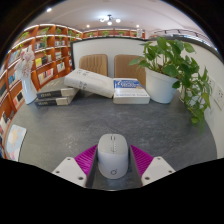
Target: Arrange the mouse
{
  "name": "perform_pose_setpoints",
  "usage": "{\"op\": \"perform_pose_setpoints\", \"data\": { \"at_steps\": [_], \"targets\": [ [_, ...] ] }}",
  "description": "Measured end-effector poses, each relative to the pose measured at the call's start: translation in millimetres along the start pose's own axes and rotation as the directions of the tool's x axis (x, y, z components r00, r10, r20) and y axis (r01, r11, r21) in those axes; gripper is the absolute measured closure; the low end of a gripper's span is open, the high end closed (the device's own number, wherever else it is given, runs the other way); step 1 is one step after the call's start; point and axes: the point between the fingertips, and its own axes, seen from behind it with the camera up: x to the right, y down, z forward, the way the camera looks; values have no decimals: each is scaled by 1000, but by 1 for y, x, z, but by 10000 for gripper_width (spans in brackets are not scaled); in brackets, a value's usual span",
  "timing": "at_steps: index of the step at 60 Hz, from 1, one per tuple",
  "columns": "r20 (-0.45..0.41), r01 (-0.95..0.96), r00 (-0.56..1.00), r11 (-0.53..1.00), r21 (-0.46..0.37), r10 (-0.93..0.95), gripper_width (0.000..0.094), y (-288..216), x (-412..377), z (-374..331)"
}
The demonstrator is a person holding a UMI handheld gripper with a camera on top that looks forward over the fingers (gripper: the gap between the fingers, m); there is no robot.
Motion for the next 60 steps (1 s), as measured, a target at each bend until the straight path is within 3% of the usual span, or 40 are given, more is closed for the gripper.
{"op": "perform_pose_setpoints", "data": {
  "at_steps": [2,11,19,27,34,44,53,60],
  "targets": [
    [-8,-1,1000,1000,4,1,418,-1,0,1],
    [-35,-3,999,1000,10,3,486,-2,0,2],
    [-64,-18,998,999,-33,16,588,0,0,2],
    [-155,-2,988,998,-62,-8,614,-13,-1,-8],
    [-231,0,973,998,56,13,614,-84,-28,-54],
    [-260,-5,963,967,256,74,615,-194,-117,-141],
    [-183,-2,981,937,349,71,616,-246,-227,-184],
    [-114,17,993,936,353,25,617,-240,-319,-183]
  ]
}}
